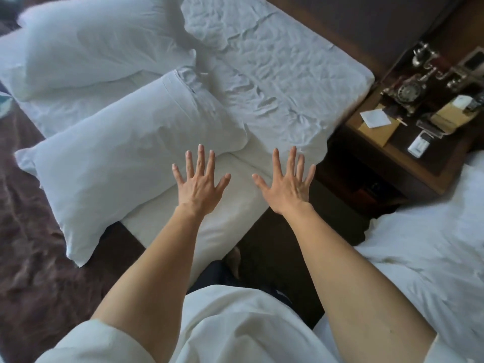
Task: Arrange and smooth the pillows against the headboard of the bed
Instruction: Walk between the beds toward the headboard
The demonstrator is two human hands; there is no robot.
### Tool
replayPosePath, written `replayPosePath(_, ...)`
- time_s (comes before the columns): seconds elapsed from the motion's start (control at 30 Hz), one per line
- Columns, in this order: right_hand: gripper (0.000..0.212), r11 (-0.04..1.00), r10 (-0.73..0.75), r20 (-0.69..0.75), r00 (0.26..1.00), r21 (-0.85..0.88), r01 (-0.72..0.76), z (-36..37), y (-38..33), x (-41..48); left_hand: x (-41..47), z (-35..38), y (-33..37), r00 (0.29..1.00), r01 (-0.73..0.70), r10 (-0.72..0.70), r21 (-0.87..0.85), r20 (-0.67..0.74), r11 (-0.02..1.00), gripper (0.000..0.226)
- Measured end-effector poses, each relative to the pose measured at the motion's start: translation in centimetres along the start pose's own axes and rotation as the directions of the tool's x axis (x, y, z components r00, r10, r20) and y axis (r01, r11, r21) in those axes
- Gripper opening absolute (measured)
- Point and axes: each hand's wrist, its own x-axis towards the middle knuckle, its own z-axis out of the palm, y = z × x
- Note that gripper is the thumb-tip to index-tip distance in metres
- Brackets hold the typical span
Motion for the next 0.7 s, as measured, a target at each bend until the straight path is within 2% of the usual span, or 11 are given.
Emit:
replayPosePath(0.43,0.091,0.984,-0.175,0.006,0.985,-0.037,0.175,-4.3,-9.9,13.8,9.8,-5.0,-9.0,0.981,0.175,-0.178,-0.039,-0.076,0.984,0.081)
replayPosePath(0.7,0.091,0.928,-0.351,0.074,0.934,-0.107,0.357,-5.1,-17.3,21.5,12.5,-5.7,-15.1,0.93,0.358,-0.36,-0.042,-0.07,0.933,0.083)
